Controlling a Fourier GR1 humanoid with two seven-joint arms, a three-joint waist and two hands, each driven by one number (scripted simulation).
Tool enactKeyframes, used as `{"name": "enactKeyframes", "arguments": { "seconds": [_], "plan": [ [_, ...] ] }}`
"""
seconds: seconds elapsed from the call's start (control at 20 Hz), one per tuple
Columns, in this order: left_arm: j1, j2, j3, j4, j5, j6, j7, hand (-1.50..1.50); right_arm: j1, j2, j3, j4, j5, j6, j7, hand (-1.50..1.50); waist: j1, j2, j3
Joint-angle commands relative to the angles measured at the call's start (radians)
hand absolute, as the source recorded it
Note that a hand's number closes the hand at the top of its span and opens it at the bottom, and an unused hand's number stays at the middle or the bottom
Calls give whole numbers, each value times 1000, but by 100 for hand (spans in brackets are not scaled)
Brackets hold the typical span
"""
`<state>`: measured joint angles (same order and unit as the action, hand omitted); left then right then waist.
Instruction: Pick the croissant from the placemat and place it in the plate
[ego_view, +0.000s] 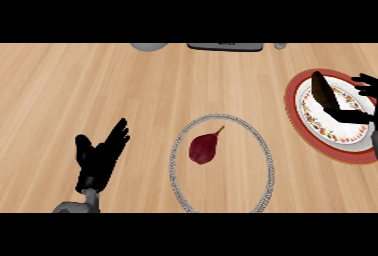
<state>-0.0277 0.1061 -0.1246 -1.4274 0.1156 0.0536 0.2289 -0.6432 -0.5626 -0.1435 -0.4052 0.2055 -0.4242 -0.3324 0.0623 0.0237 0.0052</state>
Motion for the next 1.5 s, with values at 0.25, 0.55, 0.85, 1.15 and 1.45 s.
{"name": "enactKeyframes", "arguments": {
  "seconds": [0.25,0.55,0.85,1.15,1.45],
  "plan": [
    [1,17,39,40,6,-10,-46,0,-49,16,-201,68,-192,139,-295,-150,-21,-1,1],
    [19,-3,13,6,-17,12,-29,0,-59,-63,-290,176,-261,258,-334,-150,-24,-7,-1],
    [5,10,47,29,5,-1,-15,0,40,-133,-305,206,-296,579,-374,-150,-44,-14,-2],
    [50,8,34,1,-7,-10,-32,0,168,-204,-279,208,-271,760,-492,-150,-49,-17,-3],
    [68,-47,12,-1,-36,39,-36,0,268,-213,-227,184,-220,760,-564,-150,-57,-22,-4]
  ]
}}
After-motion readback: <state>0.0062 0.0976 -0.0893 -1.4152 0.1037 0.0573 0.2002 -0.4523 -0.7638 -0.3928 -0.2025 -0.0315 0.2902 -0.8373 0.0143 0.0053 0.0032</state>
